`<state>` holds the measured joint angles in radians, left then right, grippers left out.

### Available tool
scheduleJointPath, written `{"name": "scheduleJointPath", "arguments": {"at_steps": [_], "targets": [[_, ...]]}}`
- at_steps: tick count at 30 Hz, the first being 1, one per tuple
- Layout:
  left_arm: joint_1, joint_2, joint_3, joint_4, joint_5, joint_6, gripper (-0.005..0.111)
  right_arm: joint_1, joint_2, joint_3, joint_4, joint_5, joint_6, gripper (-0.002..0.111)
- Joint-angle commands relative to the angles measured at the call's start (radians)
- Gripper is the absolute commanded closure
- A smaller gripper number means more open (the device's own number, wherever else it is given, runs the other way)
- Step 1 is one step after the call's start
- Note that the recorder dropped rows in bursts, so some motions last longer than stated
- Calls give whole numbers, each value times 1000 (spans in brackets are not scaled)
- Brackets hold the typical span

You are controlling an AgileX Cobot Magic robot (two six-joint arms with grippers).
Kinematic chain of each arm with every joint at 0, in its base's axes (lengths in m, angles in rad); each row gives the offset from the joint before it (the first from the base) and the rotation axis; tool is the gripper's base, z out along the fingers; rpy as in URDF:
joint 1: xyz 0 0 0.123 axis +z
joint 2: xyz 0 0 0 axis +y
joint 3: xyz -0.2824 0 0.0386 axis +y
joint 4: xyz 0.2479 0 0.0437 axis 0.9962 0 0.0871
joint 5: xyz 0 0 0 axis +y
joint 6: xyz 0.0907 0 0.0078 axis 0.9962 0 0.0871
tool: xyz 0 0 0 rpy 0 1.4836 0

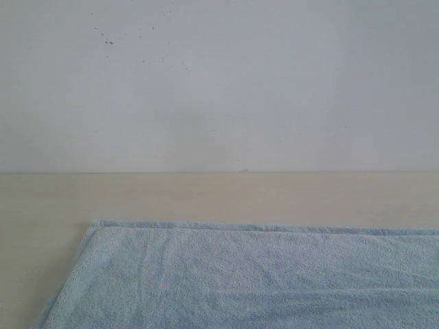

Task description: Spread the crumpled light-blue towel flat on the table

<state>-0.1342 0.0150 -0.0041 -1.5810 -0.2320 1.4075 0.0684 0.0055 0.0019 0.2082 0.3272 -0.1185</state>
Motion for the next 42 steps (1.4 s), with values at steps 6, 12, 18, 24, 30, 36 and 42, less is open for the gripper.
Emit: {"name": "scheduleJointPath", "arguments": {"at_steps": [6, 12, 18, 24, 30, 36, 42], "targets": [[2, 3, 4, -2, -8, -1, 103, 0, -6, -2, -30, -5, -22, 109], [2, 3, 4, -2, -8, -1, 103, 0, -6, -2, -30, -5, -22, 109], [2, 3, 4, -2, -15, -1, 103, 0, -6, -2, -30, -5, -22, 109], [2, 3, -16, 450, 62, -226, 103, 0, -6, -2, -30, -5, -22, 109], [2, 3, -43, 1503, 219, -1461, 103, 0, -6, -2, -30, -5, -20, 109], [2, -15, 3, 1866, 503, -1830, 103, 0, -6, -2, -30, -5, -19, 109], [18, -15, 4, 1776, 567, -1617, 103, 0, -6, -2, -30, -5, -22, 109]]}}
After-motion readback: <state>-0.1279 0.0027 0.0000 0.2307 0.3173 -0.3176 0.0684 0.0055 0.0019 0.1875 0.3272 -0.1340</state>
